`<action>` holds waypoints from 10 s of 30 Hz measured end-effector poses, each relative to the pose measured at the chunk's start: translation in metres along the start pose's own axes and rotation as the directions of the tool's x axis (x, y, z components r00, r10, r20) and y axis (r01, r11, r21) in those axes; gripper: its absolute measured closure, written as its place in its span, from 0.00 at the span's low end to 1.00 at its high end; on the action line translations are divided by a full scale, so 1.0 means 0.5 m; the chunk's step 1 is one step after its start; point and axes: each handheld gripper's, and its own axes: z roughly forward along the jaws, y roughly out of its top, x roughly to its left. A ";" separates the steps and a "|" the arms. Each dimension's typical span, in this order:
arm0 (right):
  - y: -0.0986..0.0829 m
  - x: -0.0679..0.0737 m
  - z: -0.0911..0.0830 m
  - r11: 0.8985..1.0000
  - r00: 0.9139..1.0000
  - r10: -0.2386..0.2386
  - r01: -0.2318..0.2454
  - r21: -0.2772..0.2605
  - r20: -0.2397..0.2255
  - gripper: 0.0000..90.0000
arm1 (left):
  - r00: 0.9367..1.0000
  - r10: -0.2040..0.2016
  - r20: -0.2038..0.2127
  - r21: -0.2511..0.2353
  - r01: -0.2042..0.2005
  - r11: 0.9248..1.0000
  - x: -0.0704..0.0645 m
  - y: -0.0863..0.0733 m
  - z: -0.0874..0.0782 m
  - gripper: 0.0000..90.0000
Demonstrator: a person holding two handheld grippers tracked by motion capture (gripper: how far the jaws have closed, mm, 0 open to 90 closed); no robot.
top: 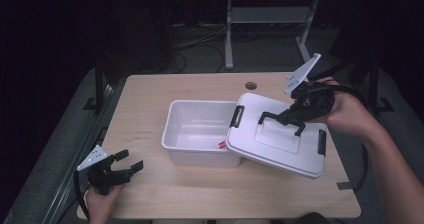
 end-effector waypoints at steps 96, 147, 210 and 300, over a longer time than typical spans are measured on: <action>0.346 -0.047 0.245 0.981 0.967 -0.176 0.188 0.052 -0.182 0.94 | 1.000 0.027 -0.003 0.024 -0.027 0.999 -0.006 0.003 0.009 0.17; 0.326 -0.068 0.253 0.991 0.967 -0.130 0.135 0.008 -0.218 0.77 | 1.000 0.016 -0.012 0.024 -0.016 1.000 -0.005 0.001 0.009 0.17; 0.146 -0.096 0.182 0.999 0.985 0.045 -0.050 -0.023 -0.167 0.57 | 1.000 0.018 -0.020 0.028 -0.018 0.999 -0.004 -0.003 0.008 0.17; -0.170 -0.069 0.231 0.963 0.947 0.268 -0.270 0.009 -0.176 0.52 | 0.999 0.028 -0.032 0.046 -0.026 0.999 -0.004 -0.004 0.013 0.17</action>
